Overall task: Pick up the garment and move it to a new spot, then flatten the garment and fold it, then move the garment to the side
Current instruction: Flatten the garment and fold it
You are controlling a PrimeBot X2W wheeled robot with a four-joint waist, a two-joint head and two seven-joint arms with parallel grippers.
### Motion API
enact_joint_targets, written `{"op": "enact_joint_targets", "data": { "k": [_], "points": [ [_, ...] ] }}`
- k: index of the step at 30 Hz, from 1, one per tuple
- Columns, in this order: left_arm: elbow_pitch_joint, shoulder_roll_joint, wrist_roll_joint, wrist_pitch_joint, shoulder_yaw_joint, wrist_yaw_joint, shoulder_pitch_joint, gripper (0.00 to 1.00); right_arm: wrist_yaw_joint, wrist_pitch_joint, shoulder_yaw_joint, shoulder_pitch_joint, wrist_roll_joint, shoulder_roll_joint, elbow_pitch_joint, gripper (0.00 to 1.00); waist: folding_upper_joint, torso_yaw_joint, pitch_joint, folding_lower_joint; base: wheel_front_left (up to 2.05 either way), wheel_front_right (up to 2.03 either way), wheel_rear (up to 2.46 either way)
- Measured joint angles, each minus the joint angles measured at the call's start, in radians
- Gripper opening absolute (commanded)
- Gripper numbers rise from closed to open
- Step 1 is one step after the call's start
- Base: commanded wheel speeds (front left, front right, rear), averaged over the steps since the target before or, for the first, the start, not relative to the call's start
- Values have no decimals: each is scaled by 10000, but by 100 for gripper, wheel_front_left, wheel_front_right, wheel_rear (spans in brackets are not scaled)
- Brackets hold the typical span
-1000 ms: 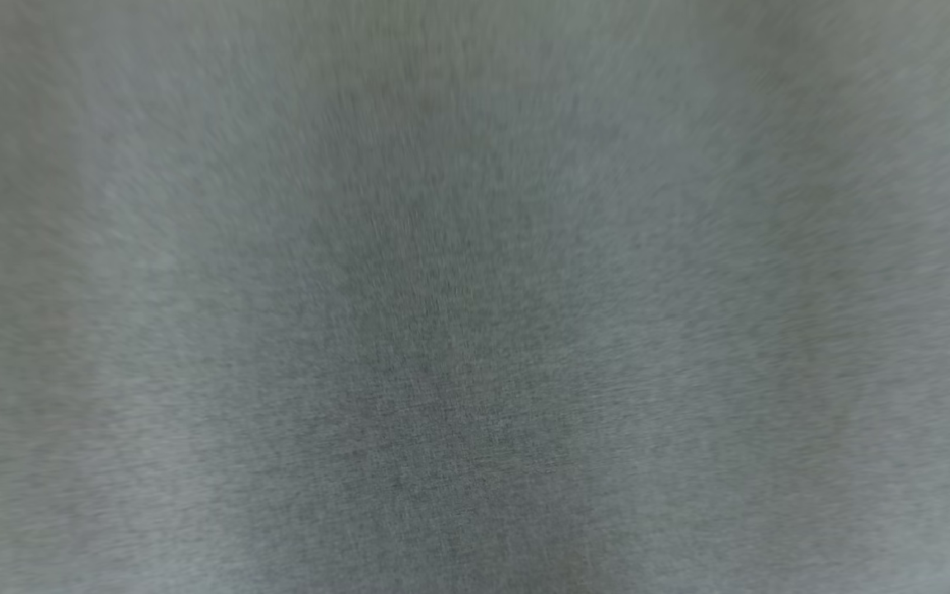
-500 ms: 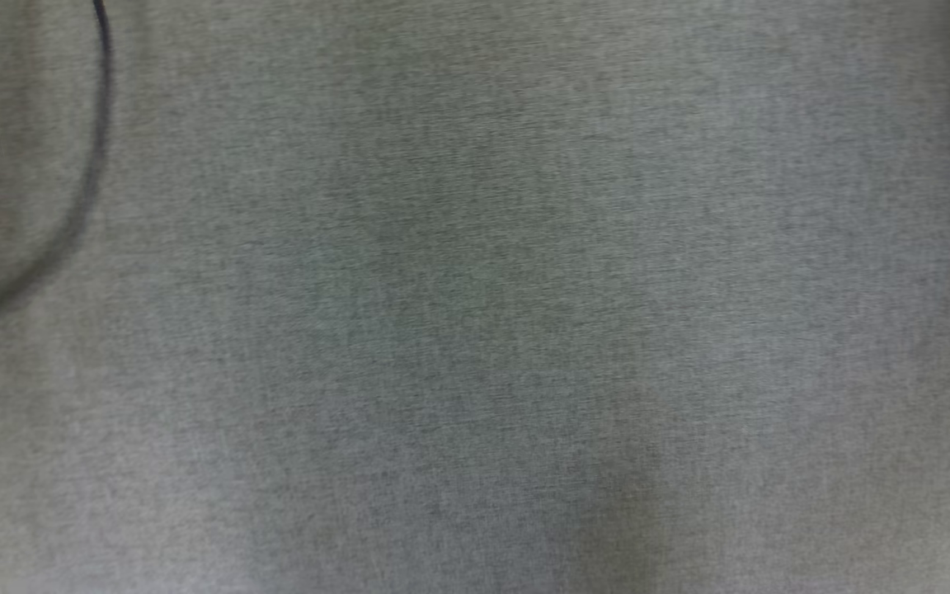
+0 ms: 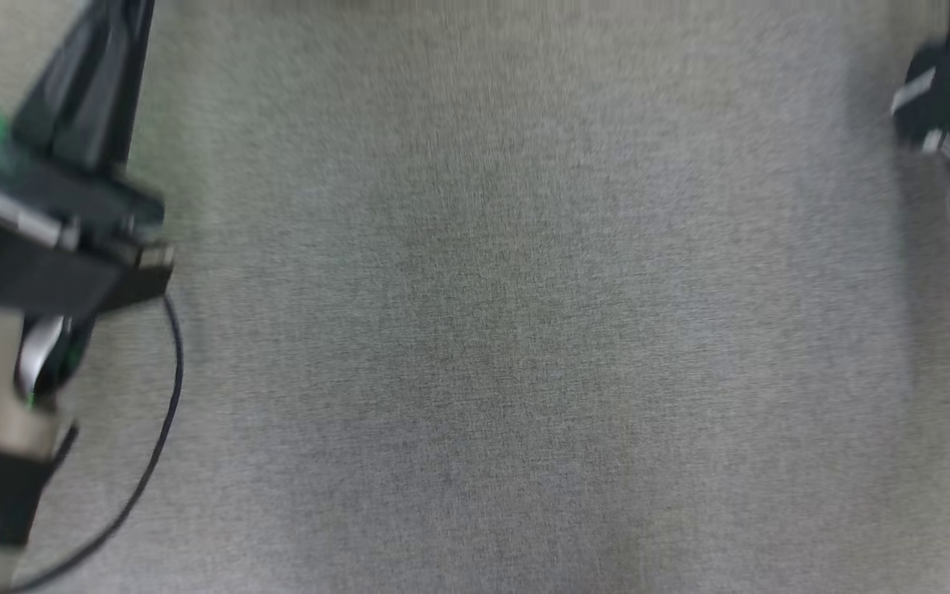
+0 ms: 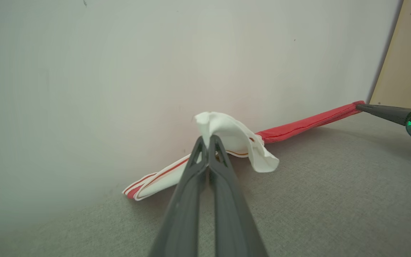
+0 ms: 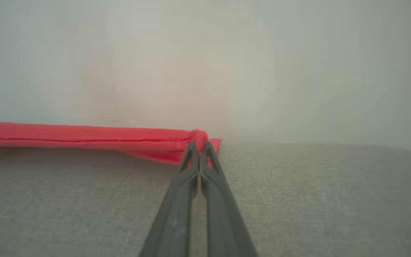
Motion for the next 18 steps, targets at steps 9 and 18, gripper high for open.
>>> {"op": "enact_joint_targets", "data": {
  "k": [9, 18],
  "points": [
    [-1448, 577, -662, 362, 347, 512, 3205, 0, 2, 0, -278, 2363, 293, 109, -493, 0, -1, -43, -1490, -1, 0, 0, 0],
    [-2454, 663, -811, 713, 259, 1331, 6022, 0, 2, 0, -790, 4299, 73, 222, -1200, 0, -2, -200, -2717, -2, 0, 0, 0]
  ]
}}
